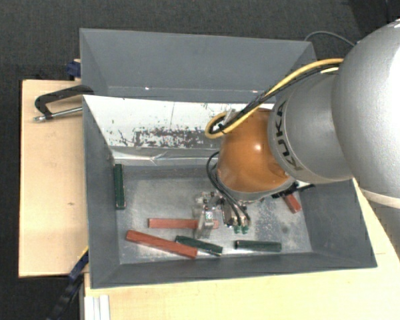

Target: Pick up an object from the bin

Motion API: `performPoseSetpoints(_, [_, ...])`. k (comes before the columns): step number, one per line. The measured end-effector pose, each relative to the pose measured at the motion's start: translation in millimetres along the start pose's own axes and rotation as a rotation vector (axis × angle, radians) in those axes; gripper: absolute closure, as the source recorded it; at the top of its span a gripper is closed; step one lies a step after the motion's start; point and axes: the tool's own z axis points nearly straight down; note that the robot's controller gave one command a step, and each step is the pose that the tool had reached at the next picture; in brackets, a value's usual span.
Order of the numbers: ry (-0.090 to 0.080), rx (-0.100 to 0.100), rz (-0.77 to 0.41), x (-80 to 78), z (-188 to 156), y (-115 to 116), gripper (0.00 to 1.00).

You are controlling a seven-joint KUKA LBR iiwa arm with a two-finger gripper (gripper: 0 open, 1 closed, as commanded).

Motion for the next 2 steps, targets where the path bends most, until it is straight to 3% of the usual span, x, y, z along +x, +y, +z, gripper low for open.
performPoseSetpoints(1, [0.000, 0.000, 0.000, 0.0, 0, 0, 1.00])
performPoseSetpoints(2, [-0.006, 0.000, -0.018, -49.5, -141, 5, 1.00])
